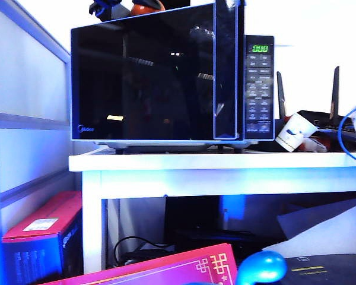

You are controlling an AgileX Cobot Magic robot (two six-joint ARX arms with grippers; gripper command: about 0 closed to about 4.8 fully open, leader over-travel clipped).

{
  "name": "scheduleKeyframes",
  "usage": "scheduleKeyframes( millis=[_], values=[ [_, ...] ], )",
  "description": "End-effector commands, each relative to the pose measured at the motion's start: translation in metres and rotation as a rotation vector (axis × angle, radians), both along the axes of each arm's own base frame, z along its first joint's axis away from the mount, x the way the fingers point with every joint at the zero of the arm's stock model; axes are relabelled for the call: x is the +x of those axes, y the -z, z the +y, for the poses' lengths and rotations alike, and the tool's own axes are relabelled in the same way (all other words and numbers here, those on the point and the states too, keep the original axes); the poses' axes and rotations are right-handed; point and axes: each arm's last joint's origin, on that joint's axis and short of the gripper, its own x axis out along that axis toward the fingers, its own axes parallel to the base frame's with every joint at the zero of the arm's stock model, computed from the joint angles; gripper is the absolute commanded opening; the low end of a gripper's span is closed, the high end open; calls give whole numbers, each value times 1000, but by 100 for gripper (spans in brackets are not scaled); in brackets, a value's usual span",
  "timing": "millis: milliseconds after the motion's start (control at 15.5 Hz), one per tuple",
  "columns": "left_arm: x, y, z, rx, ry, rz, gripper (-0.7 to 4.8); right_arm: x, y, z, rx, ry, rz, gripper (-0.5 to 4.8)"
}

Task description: Open the microwave door, place the orange inside the microwave, then close the microwave door.

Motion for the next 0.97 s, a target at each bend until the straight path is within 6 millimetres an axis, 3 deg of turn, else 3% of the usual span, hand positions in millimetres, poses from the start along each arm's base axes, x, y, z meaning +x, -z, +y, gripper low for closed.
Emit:
scheduleKeyframes(
  millis=[65,452,775,968],
  values=[
    [2,4,-1,9,4,23,183,6,3,-11,-2,81,14,336],
    [5,9,-4,12,13,34,182,17,6,-19,-42,442,-61,336],
    [5,10,-4,12,14,35,182,42,24,-24,-115,763,-51,336],
    [5,9,-4,12,14,35,182,59,42,-23,-161,785,-23,336]
  ],
)
